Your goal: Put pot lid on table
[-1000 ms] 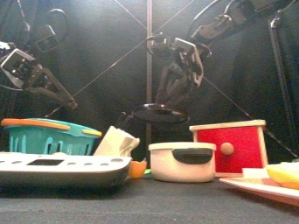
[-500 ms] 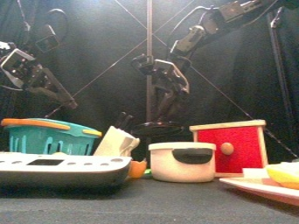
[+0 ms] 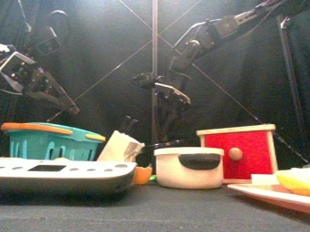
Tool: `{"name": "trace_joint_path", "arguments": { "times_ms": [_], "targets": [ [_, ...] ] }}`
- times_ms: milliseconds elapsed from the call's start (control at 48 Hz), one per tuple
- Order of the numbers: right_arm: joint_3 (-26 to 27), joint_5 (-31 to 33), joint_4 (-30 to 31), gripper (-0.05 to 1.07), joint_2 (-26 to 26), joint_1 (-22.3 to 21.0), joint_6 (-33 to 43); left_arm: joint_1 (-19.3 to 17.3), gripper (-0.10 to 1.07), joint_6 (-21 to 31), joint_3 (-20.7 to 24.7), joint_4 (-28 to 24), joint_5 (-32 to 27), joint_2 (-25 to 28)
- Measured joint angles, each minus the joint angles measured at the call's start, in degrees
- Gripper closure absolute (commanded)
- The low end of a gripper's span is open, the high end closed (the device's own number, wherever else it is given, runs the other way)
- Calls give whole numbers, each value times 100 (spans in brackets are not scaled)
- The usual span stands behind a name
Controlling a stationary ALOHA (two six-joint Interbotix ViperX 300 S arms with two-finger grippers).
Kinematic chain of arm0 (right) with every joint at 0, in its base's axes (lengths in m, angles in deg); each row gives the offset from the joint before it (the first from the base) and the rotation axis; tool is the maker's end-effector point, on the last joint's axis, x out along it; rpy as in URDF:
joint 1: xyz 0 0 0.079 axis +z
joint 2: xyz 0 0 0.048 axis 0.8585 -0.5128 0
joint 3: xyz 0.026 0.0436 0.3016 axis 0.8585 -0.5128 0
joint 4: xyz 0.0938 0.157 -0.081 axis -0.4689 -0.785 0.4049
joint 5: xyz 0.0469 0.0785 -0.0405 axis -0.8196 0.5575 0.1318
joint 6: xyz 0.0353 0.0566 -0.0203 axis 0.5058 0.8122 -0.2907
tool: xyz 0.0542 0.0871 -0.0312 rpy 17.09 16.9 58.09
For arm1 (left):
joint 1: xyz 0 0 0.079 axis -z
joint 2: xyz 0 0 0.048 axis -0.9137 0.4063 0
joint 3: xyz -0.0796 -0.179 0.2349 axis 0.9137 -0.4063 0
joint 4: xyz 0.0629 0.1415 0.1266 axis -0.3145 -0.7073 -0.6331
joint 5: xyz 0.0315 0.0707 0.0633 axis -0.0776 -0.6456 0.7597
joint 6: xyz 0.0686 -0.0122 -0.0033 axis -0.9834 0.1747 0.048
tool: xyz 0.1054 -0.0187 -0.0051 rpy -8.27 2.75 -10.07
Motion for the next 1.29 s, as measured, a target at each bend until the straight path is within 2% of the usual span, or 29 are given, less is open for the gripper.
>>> {"name": "trace_joint_path", "arguments": {
  "times_ms": [667, 1292],
  "targets": [
    [70, -97, 299, 43, -466, -185, -9, -9, 18, 0, -9, 0, 0, 0],
    [149, -773, 114, 40, -642, -158, -9, -9, 18, 0, -9, 0, -9, -9]
  ]
}}
